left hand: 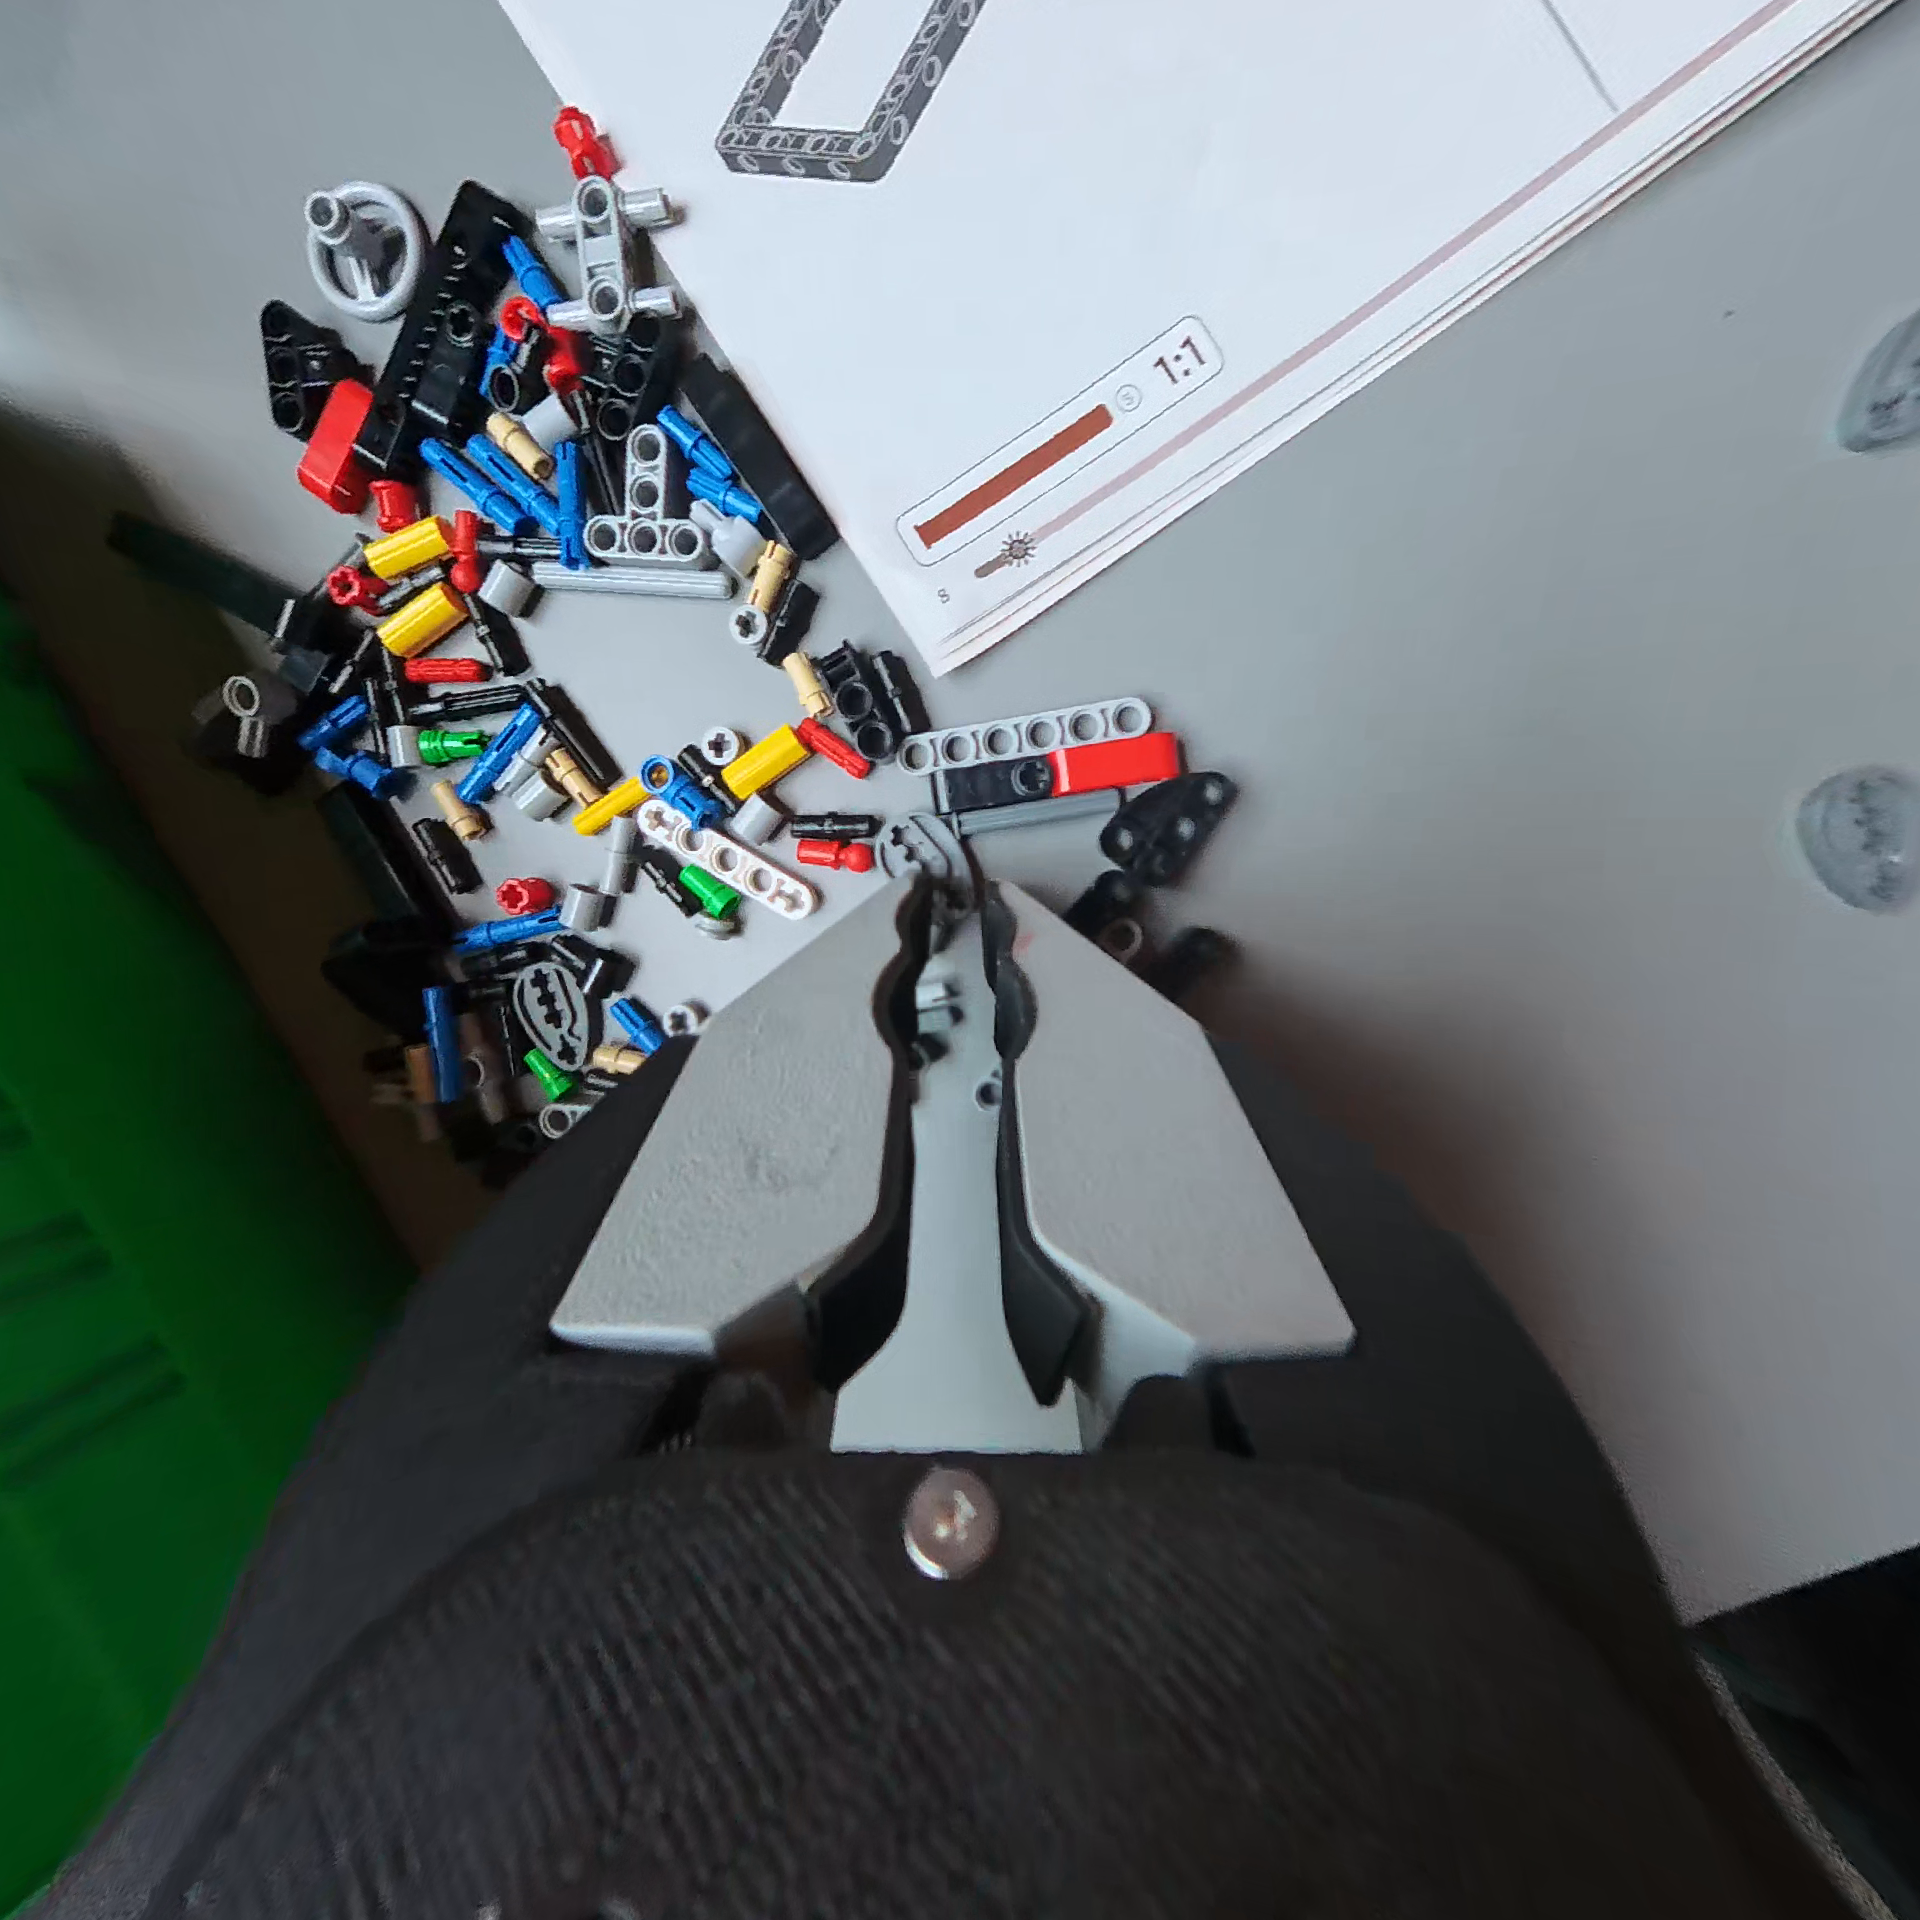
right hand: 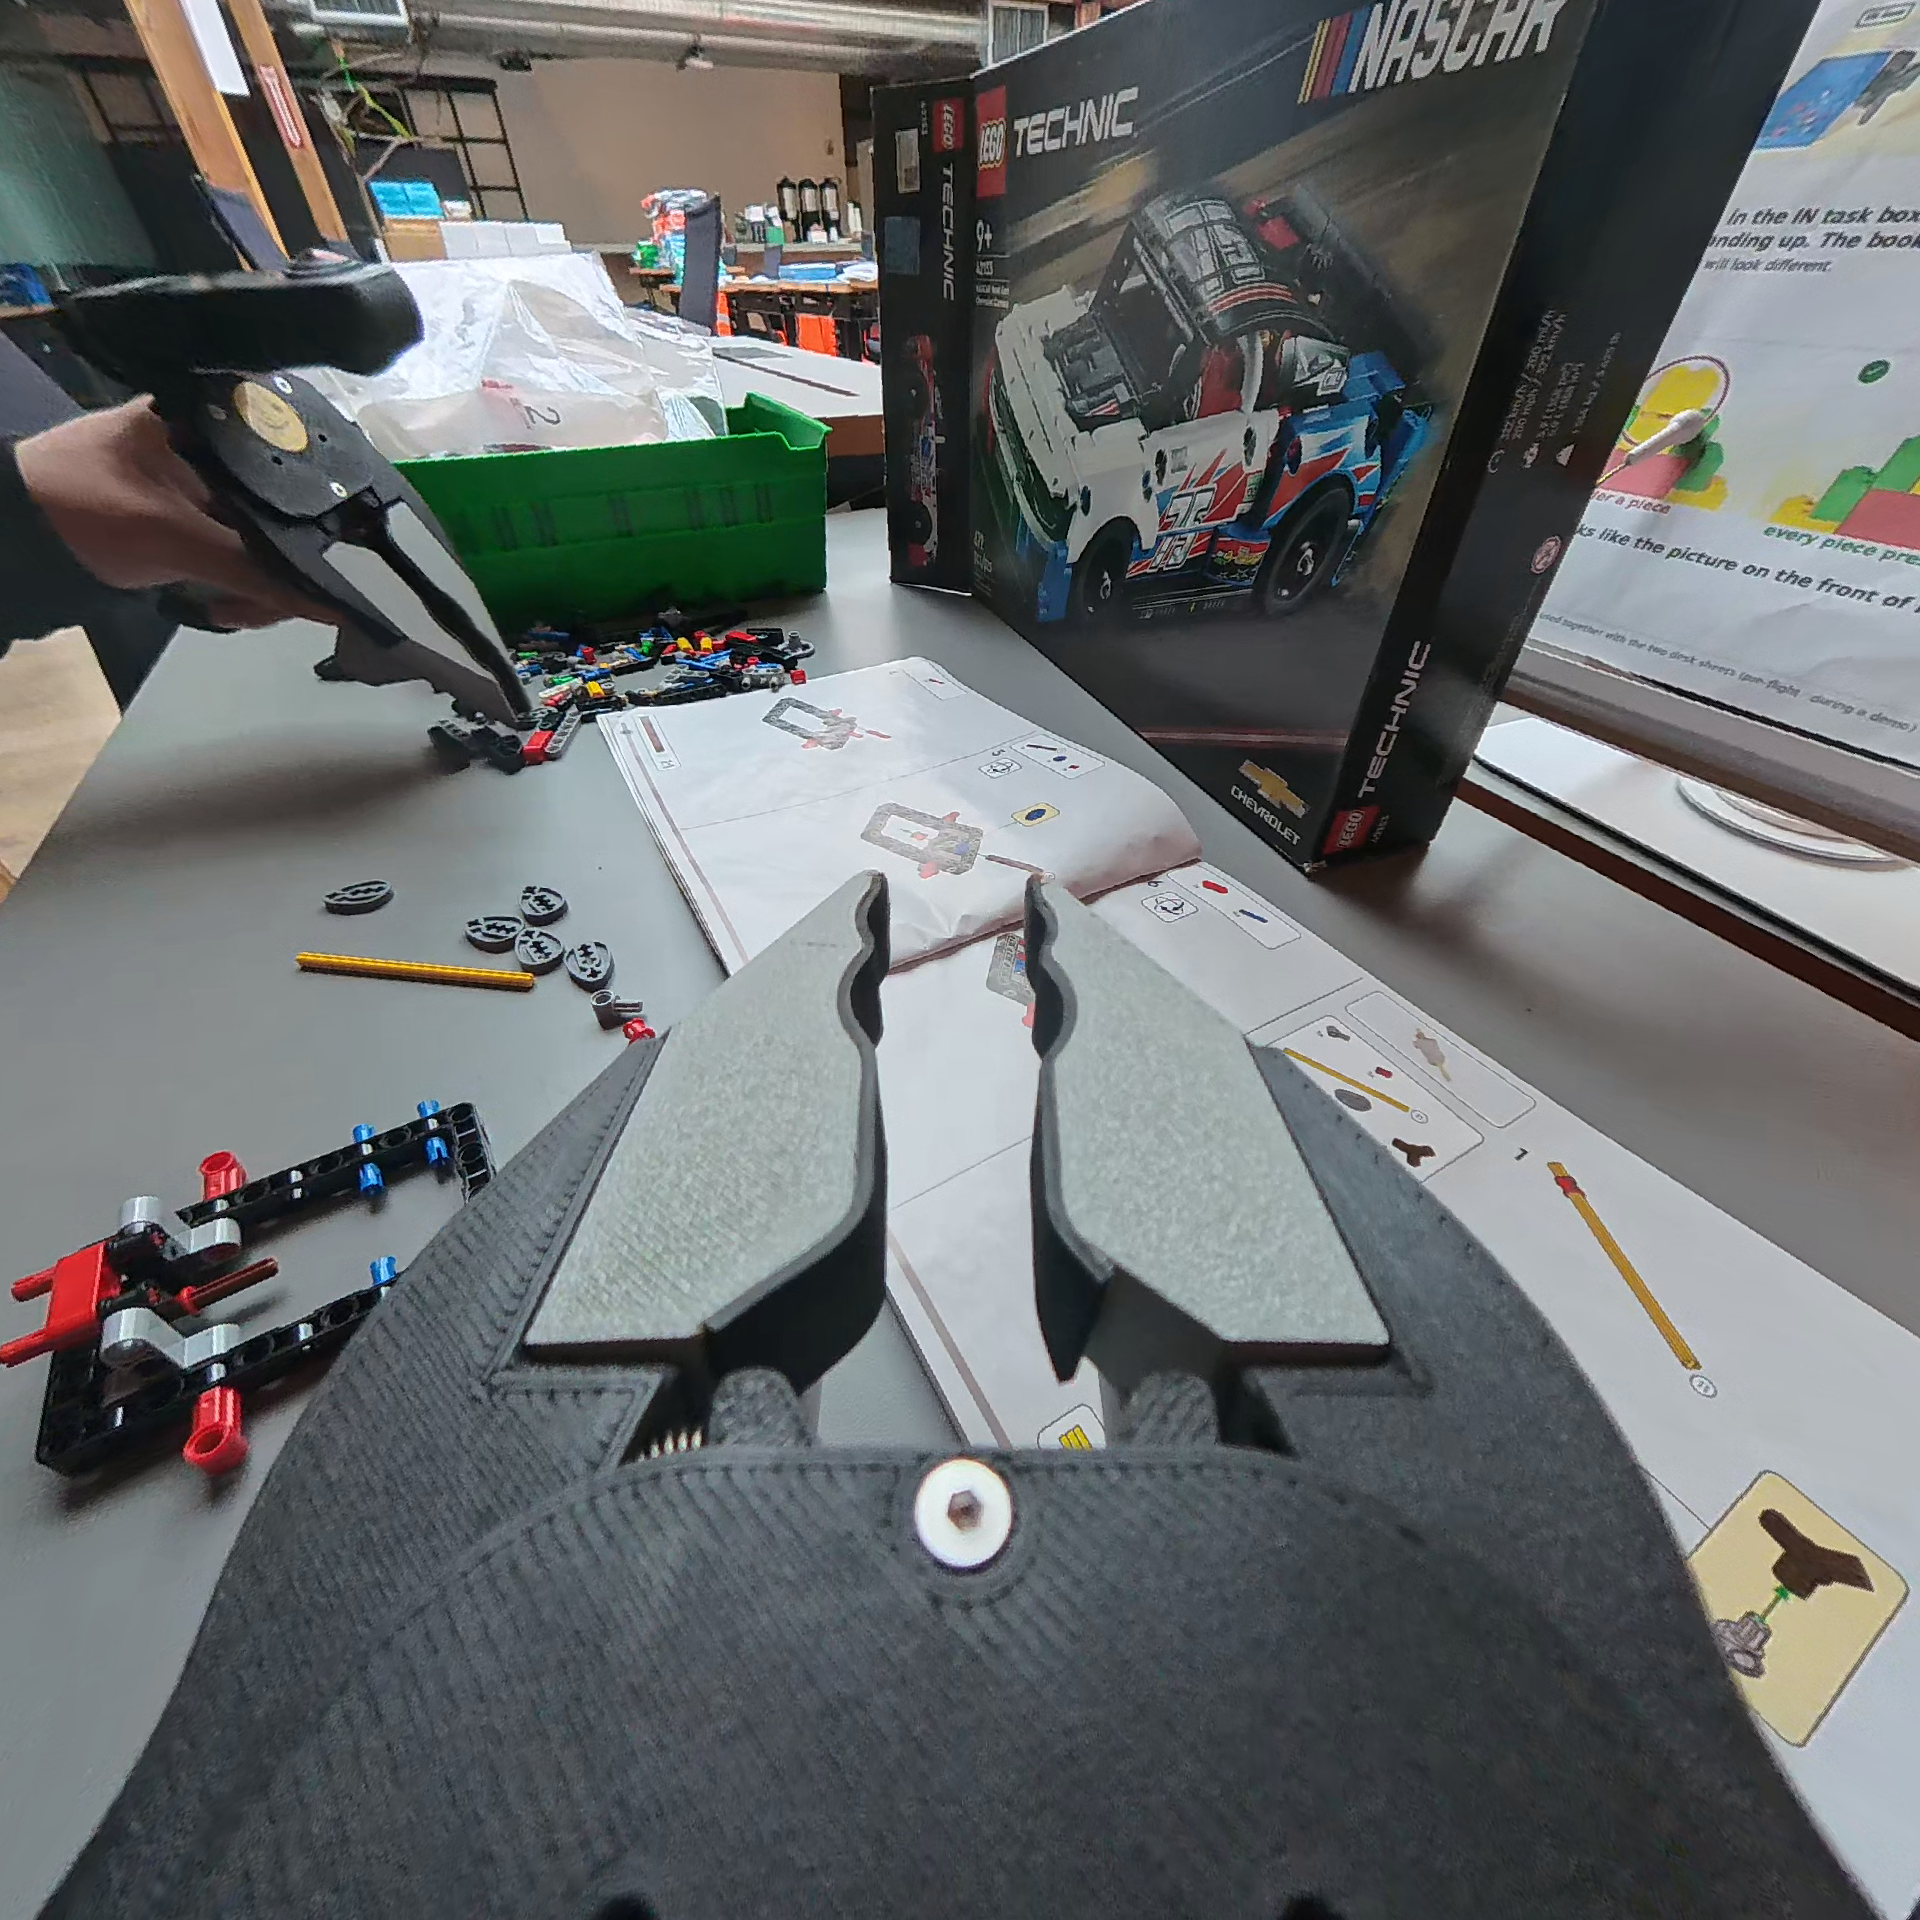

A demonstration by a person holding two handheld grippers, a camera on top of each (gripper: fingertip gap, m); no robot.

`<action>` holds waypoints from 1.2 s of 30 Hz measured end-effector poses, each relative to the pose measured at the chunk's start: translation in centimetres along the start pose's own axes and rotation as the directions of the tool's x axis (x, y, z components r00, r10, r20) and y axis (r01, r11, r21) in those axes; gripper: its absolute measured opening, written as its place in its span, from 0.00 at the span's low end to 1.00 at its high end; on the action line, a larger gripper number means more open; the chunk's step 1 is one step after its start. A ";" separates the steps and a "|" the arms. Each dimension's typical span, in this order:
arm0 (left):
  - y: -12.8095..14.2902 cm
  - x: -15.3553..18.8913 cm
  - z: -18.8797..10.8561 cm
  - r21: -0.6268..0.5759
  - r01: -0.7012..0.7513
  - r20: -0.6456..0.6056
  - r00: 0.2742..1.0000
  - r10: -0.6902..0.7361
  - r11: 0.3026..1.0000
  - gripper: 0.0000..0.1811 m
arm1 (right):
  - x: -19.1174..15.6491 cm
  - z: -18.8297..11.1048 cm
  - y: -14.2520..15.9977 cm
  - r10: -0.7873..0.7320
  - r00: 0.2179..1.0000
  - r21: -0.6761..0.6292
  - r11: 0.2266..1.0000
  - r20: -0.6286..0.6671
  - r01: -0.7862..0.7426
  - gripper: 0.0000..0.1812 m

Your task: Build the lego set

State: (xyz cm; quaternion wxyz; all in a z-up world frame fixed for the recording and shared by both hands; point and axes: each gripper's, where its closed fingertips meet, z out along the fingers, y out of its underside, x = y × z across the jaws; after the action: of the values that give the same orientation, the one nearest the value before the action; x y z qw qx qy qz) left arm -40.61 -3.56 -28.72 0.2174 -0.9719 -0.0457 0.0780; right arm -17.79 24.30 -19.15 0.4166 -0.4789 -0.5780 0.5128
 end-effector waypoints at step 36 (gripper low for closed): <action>-0.3 13.8 -1.8 0.003 -0.206 -0.270 0.942 0.200 0.978 0.09 | -0.1 -0.1 0.0 -0.010 1.000 -0.004 1.000 0.000 0.010 0.11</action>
State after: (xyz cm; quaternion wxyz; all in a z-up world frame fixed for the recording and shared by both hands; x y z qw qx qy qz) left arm -26.78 -2.38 -28.80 0.2002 -0.9756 0.0837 -0.0334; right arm -17.70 24.16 -19.15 0.4183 -0.4769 -0.5813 0.5096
